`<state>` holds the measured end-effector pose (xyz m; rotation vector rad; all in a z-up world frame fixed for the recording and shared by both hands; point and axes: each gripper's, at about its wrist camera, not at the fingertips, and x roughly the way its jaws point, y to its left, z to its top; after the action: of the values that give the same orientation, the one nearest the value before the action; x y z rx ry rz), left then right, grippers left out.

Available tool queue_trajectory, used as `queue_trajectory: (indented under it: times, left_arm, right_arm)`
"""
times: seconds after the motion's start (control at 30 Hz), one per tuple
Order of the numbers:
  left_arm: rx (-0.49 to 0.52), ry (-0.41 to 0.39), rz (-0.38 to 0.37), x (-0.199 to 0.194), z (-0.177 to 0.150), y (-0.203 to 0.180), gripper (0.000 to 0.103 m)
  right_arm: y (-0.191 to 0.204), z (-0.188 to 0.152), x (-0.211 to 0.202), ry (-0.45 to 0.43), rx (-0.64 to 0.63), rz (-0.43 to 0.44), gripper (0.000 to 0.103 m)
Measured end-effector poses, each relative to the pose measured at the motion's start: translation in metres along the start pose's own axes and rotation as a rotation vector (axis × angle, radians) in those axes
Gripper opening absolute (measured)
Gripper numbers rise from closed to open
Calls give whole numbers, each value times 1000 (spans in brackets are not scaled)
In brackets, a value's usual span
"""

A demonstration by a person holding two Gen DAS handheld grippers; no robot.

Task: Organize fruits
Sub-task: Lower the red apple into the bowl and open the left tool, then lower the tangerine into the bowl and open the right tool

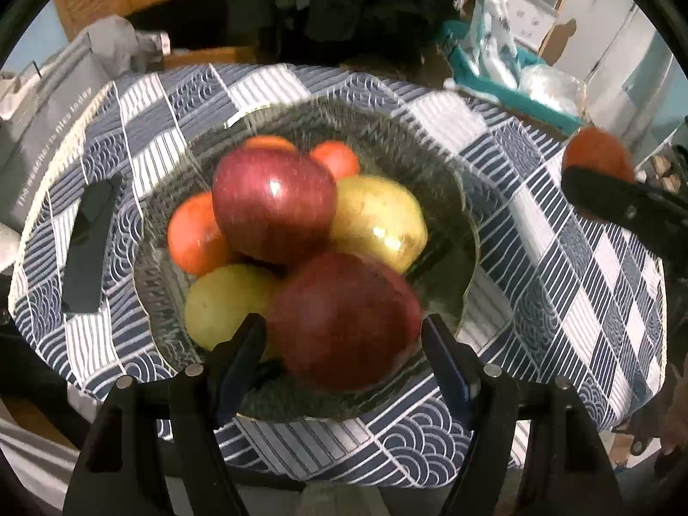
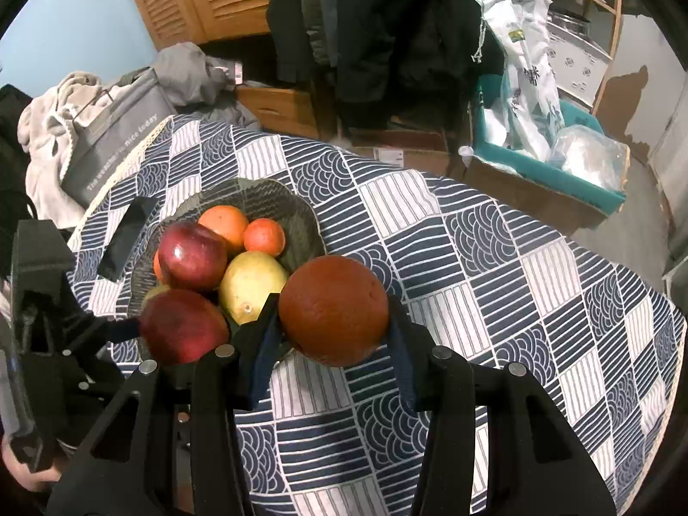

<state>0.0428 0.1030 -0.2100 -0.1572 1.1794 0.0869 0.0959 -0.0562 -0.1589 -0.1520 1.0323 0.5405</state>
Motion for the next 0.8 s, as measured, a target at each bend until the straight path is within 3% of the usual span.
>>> queue_trajectory:
  times: [0.07,0.1,0.43,0.8]
  left_arm:
    - [9,-37,4,-9,3,-1,89]
    - [7,-59,7,-14,4,-1,90]
    - [-50,-100,-11,-31,16,13,90]
    - [-123,-164,47,-46,29,42,90]
  right_arm:
    - [0,0,0,-1,2,1,46]
    - [0,0,0,0,1,1,46]
    - [3,5,5,2,-2,9,46]
    - [15,21,28,13,-19,51,46]
